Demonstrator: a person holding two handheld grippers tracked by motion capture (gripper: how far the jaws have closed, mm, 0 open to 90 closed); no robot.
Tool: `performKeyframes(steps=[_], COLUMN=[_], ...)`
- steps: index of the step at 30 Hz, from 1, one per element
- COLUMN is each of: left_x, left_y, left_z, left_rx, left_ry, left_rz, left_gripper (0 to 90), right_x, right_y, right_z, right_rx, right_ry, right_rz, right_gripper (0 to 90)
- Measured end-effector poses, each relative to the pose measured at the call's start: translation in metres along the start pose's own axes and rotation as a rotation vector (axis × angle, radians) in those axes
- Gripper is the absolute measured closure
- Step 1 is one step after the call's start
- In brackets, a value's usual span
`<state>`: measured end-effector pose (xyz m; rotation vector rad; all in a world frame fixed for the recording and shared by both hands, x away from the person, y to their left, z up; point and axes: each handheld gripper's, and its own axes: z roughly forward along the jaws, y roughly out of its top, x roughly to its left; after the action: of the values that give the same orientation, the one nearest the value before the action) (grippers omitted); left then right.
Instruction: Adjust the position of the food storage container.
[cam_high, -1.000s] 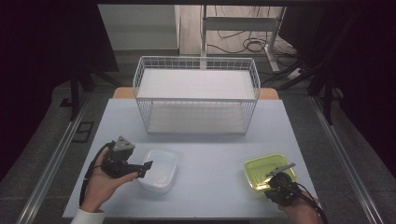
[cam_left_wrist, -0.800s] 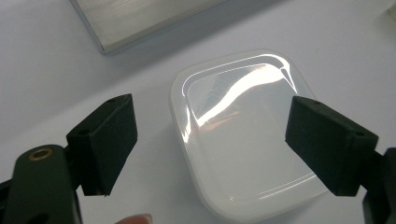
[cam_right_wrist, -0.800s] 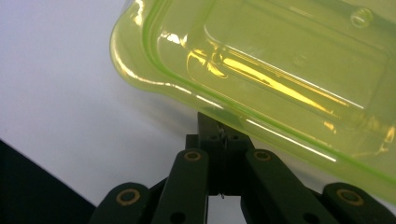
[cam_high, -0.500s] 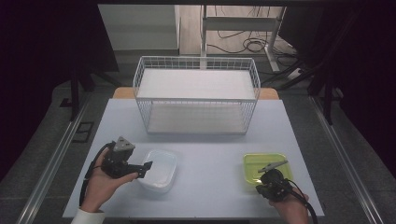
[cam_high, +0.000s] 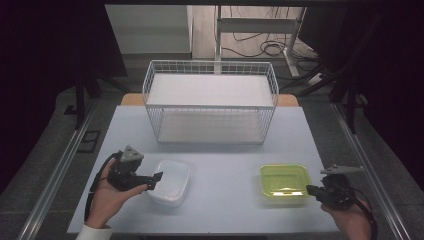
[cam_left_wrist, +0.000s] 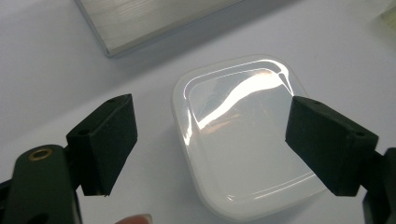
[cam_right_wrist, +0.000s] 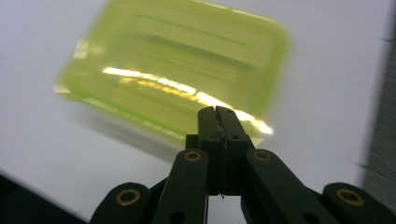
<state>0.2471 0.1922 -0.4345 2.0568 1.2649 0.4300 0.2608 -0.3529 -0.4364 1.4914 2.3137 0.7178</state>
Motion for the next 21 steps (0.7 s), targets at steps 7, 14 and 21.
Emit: performKeyframes(steps=[7,14,21], left_x=[0.000,0.000,0.000], left_y=[0.000,-0.001,-0.002], left_z=[-0.001,-0.002,-0.002], left_rx=[-0.002,-0.003,-0.003], left_ry=[0.001,0.001,0.006], left_rz=[0.001,0.007,0.003], left_gripper=[16.5,16.6,16.6], right_x=[-0.028,-0.021,-0.004], right_y=[-0.009,-0.007,0.000], right_z=[0.018,0.035,0.042], right_rx=[0.047,0.111,0.110], right_ry=[-0.083,-0.067,-0.025], right_rz=[0.051,0.022,-0.012], right_gripper=[89.2,89.2,89.2])
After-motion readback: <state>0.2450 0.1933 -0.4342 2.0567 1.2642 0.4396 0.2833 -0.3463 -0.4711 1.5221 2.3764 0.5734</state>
